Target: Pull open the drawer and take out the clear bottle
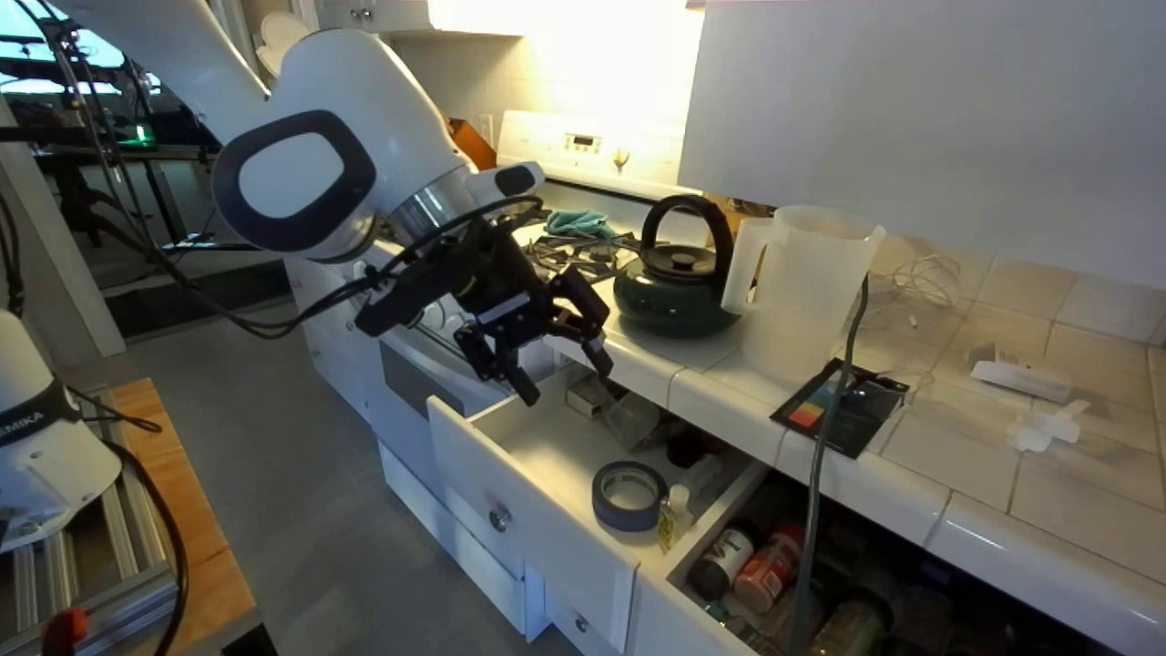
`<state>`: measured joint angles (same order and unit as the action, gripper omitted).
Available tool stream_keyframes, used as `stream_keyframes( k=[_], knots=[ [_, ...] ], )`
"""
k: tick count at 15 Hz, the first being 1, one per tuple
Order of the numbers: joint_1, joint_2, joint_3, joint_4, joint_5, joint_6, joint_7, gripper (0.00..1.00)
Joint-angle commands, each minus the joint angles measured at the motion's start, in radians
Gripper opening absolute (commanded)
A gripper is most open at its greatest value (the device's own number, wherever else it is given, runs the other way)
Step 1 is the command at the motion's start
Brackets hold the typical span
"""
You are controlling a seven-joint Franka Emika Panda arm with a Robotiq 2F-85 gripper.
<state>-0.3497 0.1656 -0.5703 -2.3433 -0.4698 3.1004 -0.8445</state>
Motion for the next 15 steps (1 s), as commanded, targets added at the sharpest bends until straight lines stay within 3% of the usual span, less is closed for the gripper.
stream_keyframes(
  k=[1,6,7,11,15],
  knots=[
    [-0.062,0.075,0.098,0.091,0.216,-0.129,0.007,1.00],
    [-0.159,0.203,0.210,0.266,0.516,-0.320,0.014,1.00],
    [-0.205,0.230,0.256,0.311,0.535,-0.356,0.048,1.00],
    [-0.282,0.361,0.337,0.509,0.652,-0.486,0.153,1.00],
    [-0.340,0.485,0.410,0.666,0.722,-0.522,0.309,1.00]
  ],
)
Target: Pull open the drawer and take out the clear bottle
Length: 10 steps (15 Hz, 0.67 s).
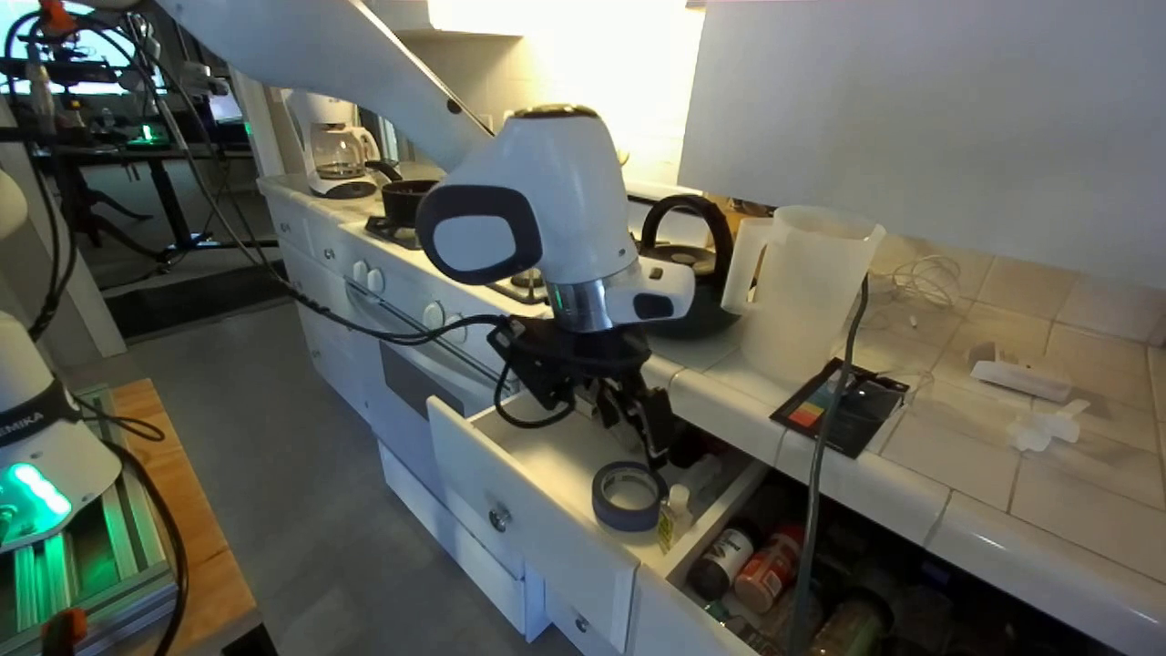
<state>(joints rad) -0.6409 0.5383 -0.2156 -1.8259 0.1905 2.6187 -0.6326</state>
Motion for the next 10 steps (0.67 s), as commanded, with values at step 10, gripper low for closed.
stream_keyframes(
  k=[10],
  knots=[
    [-0.170,0.264,0.191,0.260,0.002,0.038,0.042,1.00]
  ],
)
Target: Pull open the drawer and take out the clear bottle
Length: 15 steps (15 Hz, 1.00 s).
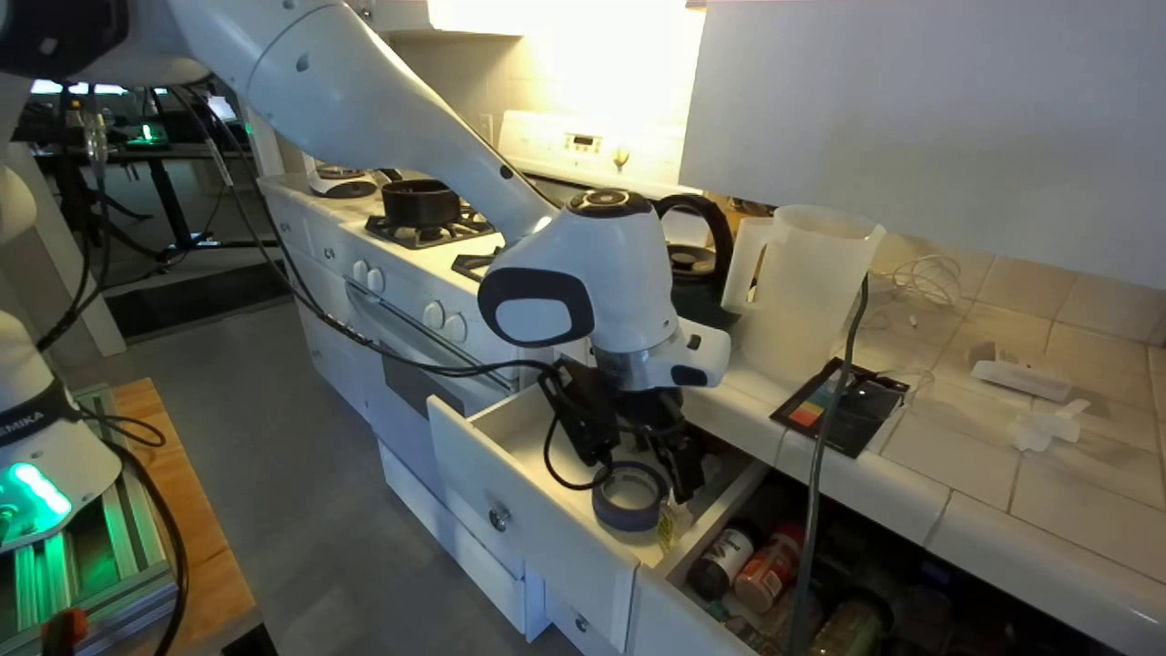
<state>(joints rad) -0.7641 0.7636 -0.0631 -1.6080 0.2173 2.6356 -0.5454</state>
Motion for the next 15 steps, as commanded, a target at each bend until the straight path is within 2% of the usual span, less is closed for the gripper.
stream_keyframes(
  k=[1,4,5,6,8,15],
  knots=[
    [-0.055,0.048,0.044,0.048,-0.030,0.030,-0.058,1.00],
    [-0.074,0.069,0.059,0.055,-0.035,0.061,-0.093,1.00],
    [-0.074,0.077,0.060,0.058,-0.040,0.075,-0.100,0.94],
    [-0.077,0.086,0.064,0.061,-0.043,0.091,-0.106,0.72],
    [-0.082,0.099,0.077,0.066,-0.045,0.109,-0.112,0.69],
    [-0.079,0.107,0.087,0.060,-0.084,0.158,-0.102,0.19]
  ],
)
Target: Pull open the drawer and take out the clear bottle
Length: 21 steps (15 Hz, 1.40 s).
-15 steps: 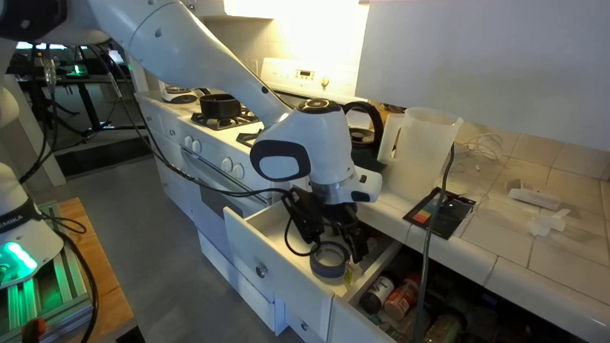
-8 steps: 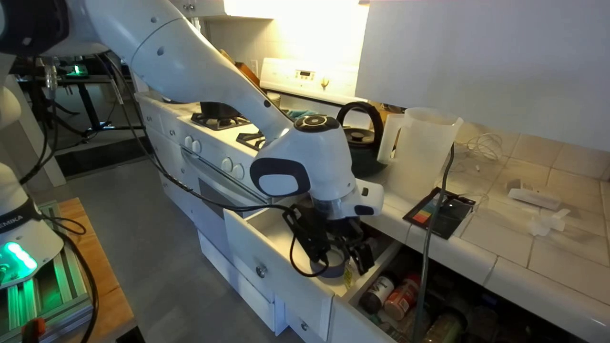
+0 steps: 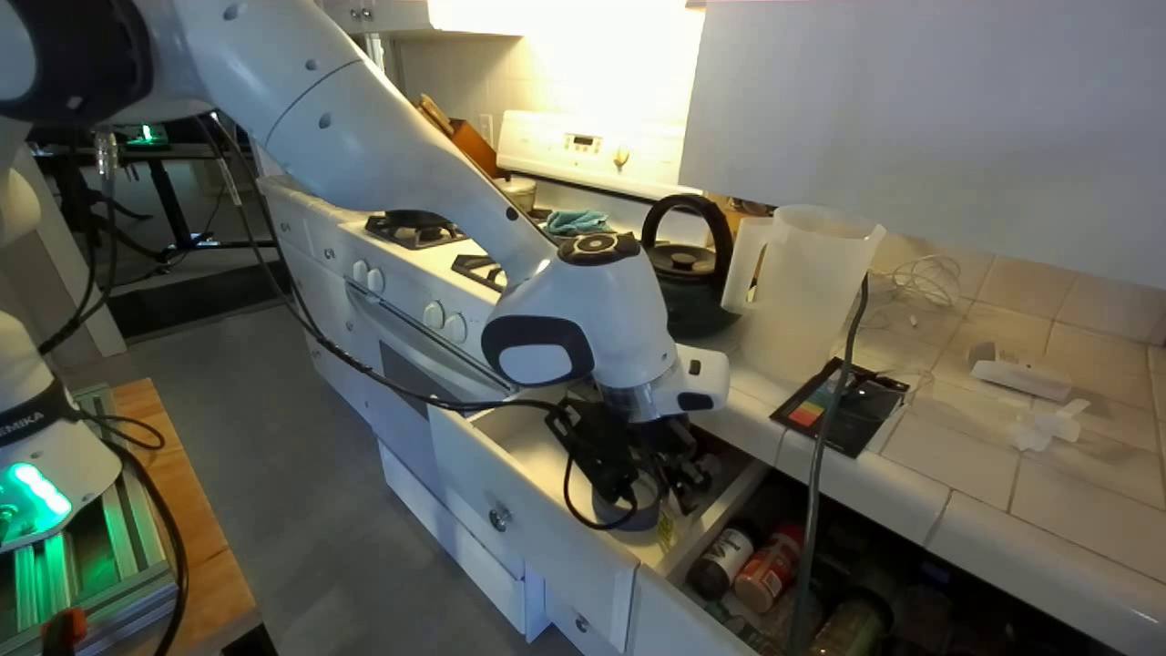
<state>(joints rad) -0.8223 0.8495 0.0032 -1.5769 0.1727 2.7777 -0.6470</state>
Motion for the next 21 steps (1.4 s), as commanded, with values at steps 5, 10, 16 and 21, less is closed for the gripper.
stream_keyframes(
  k=[5,10,16,21],
  knots=[
    [-0.024,-0.020,0.021,-0.025,-0.054,0.031,-0.003,0.07],
    [-0.087,-0.169,0.101,-0.276,-0.041,0.233,-0.058,0.07],
    [-0.282,-0.355,0.336,-0.583,-0.022,0.487,-0.121,0.07],
    [-0.574,-0.501,0.646,-0.761,-0.079,0.607,-0.092,0.07]
  ],
)
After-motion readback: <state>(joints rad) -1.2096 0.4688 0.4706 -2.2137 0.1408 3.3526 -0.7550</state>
